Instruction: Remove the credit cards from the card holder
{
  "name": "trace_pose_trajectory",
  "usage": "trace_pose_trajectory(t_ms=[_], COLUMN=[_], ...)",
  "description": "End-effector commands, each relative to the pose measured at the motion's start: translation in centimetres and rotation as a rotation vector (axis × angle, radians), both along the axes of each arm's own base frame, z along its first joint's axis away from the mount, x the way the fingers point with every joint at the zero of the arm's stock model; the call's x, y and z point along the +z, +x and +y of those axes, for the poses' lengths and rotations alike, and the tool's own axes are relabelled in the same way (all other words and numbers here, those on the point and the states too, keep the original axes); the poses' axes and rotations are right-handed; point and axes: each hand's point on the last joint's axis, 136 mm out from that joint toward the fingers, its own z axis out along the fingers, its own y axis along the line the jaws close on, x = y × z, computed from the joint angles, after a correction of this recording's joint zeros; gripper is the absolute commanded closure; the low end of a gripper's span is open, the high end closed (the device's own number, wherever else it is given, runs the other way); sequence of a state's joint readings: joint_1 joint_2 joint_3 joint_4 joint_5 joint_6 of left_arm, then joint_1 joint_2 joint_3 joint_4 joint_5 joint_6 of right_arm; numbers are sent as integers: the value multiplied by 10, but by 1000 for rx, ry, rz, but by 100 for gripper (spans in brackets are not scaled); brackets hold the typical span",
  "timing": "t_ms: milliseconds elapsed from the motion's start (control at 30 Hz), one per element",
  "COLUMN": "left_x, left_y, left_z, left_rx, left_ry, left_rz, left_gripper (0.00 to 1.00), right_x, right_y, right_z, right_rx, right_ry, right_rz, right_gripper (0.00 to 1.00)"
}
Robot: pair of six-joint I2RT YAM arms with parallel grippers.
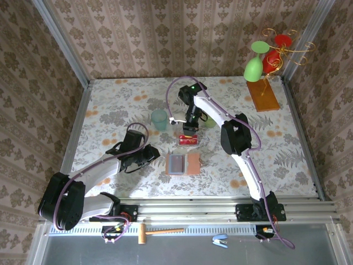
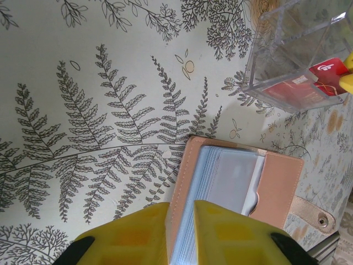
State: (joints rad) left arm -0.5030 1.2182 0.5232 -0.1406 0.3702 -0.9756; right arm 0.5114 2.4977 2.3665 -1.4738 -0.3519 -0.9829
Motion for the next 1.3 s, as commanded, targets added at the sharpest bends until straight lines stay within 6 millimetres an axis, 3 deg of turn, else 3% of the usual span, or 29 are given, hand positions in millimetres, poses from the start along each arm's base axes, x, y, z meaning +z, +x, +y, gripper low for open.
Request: trace_pose_trajectory(t_ms=[0, 100, 367, 700, 1033, 1267], left_x=[-5, -5, -4, -4, -6, -9], left_y=[-2, -2, 5, 11, 7, 3], left_z=[3, 2, -7, -17, -26, -35], left_rx=[3, 0, -25, -56, -84, -112], left_ry=[8, 6, -11, -18, -17, -16], left_rz=[22, 21, 18, 12, 7, 13], left_gripper=[81, 81, 81, 81, 81, 81], right_x=[4, 19, 62, 90, 96, 92], right_y=[-3, 2, 15, 24, 5, -17], right_z=[4, 5, 9, 19, 18, 19], right_rx=[-23, -42, -138, -434, -852, -1143], right_ry=[-4, 16, 66, 178, 284, 346], right_rz=[24, -14, -128, -223, -158, 14], right_gripper=[82, 75, 71, 69, 69, 72])
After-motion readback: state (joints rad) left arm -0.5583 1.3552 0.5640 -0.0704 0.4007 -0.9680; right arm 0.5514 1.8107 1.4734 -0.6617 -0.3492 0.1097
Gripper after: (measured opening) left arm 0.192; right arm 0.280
